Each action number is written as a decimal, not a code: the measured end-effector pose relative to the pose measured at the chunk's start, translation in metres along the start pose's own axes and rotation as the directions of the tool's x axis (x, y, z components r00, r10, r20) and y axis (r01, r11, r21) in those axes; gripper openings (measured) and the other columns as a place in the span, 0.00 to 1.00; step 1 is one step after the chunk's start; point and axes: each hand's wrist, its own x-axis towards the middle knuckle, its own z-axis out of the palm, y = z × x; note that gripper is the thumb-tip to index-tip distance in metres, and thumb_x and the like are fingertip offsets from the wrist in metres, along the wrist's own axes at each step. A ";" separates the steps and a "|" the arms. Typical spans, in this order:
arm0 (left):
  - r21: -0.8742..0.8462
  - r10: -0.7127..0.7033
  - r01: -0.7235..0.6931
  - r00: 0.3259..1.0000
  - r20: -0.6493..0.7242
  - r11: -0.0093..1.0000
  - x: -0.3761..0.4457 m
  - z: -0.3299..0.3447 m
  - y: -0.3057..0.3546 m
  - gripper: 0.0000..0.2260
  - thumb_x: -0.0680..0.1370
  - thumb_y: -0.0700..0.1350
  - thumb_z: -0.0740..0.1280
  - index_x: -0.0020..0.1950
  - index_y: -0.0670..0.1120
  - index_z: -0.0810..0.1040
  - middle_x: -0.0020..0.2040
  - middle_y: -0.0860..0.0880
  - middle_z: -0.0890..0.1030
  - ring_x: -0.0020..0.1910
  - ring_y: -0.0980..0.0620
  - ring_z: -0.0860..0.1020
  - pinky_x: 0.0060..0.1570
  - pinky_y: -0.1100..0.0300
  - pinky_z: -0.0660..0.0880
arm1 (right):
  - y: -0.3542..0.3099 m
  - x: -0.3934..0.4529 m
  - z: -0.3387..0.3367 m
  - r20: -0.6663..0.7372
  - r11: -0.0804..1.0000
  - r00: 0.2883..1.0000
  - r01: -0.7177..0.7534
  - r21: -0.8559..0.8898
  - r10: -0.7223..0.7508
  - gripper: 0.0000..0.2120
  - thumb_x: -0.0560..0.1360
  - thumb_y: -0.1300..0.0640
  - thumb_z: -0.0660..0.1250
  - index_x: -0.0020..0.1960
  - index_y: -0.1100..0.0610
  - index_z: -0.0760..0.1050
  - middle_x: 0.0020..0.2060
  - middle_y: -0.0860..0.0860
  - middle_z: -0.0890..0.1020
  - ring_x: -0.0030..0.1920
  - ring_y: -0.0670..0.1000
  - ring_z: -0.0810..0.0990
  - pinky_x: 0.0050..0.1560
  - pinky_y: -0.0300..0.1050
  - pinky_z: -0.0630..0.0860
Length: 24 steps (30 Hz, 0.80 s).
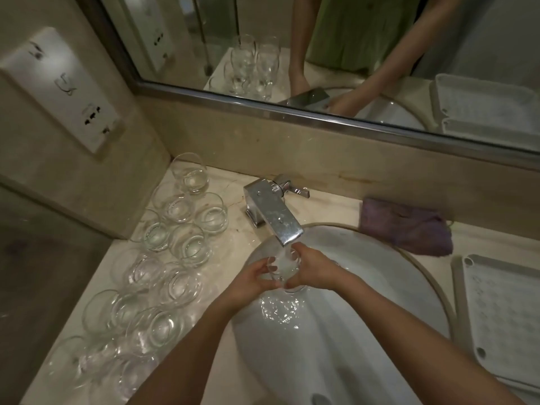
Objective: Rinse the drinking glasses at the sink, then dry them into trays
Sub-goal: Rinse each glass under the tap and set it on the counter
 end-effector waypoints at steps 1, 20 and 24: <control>-0.001 0.004 -0.004 1.000 -0.024 1.000 0.001 0.000 -0.001 0.27 0.73 0.35 0.72 0.69 0.47 0.69 0.60 0.49 0.76 0.56 0.57 0.76 0.46 0.73 0.73 | 0.001 0.002 0.001 -0.013 1.000 1.000 0.001 0.023 0.000 0.37 0.63 0.57 0.80 0.67 0.56 0.65 0.56 0.48 0.73 0.49 0.48 0.75 0.40 0.34 0.69; 0.038 0.123 -0.121 0.991 -0.052 0.992 0.004 0.001 0.010 0.17 0.74 0.40 0.72 0.60 0.52 0.74 0.55 0.58 0.77 0.45 0.60 0.80 0.47 0.72 0.73 | 0.021 -0.003 0.010 -0.070 0.954 0.998 0.020 0.300 0.002 0.36 0.61 0.59 0.81 0.64 0.49 0.68 0.61 0.46 0.74 0.56 0.46 0.77 0.53 0.39 0.77; 0.020 0.104 -0.103 0.994 -0.019 0.994 0.008 -0.006 0.007 0.21 0.72 0.36 0.73 0.60 0.53 0.73 0.59 0.57 0.76 0.46 0.63 0.80 0.45 0.72 0.75 | 0.018 -0.013 0.026 -0.218 0.934 0.976 0.060 0.351 0.019 0.39 0.61 0.61 0.81 0.65 0.48 0.66 0.57 0.42 0.74 0.54 0.45 0.77 0.49 0.35 0.76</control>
